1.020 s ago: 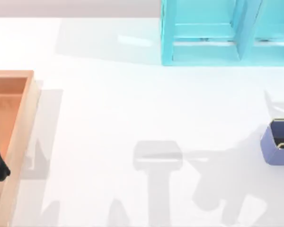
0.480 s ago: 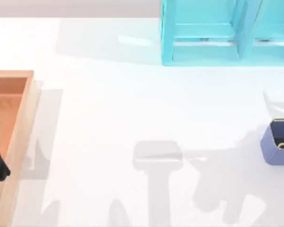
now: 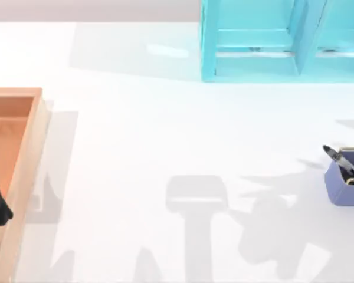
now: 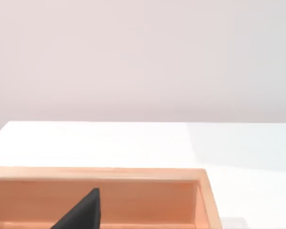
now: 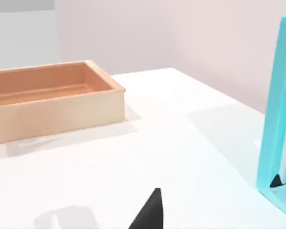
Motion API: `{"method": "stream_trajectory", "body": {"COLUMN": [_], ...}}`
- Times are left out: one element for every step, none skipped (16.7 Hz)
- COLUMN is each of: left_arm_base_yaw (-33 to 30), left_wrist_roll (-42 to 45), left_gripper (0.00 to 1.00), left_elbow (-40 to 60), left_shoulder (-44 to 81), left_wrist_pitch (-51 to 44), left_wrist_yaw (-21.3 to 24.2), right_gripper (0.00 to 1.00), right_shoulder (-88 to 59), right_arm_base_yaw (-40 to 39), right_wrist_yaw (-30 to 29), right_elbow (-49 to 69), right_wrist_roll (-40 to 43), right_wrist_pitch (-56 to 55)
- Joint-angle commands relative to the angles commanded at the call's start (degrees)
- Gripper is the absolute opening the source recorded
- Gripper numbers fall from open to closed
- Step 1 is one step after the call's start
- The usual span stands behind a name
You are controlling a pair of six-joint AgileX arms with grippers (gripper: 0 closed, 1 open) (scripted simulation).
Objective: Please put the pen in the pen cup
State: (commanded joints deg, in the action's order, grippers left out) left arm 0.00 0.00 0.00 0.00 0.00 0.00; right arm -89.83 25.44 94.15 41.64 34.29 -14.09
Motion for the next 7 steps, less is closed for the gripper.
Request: {"method": "stream_trajectory", "body": {"left_arm_base_yaw": [0.0, 0.0, 0.0, 0.0, 0.0, 0.0, 0.0], "left_wrist_roll": [0.0, 0.0, 0.0, 0.0, 0.0, 0.0, 0.0], "left_gripper": [1.00, 1.00, 1.00, 1.00, 1.00, 1.00, 1.00], "left_elbow": [0.0, 0.0, 0.0, 0.0, 0.0, 0.0, 0.0], "left_shoulder": [0.0, 0.0, 0.0, 0.0, 0.0, 0.0, 0.0], "left_wrist_pitch": [0.0, 0.0, 0.0, 0.0, 0.0, 0.0, 0.0], "left_wrist_yaw": [0.0, 0.0, 0.0, 0.0, 0.0, 0.0, 0.0], "right_gripper": [0.98, 1.00, 1.00, 1.00, 1.00, 1.00, 1.00], "right_shoulder": [0.0, 0.0, 0.0, 0.0, 0.0, 0.0, 0.0], "right_arm_base_yaw": [0.0, 0.0, 0.0, 0.0, 0.0, 0.0, 0.0], "right_wrist_yaw": [0.0, 0.0, 0.0, 0.0, 0.0, 0.0, 0.0], "right_elbow": [0.0, 0.0, 0.0, 0.0, 0.0, 0.0, 0.0], "right_wrist_roll": [0.0, 0.0, 0.0, 0.0, 0.0, 0.0, 0.0], "right_wrist_pitch": [0.0, 0.0, 0.0, 0.0, 0.0, 0.0, 0.0]}}
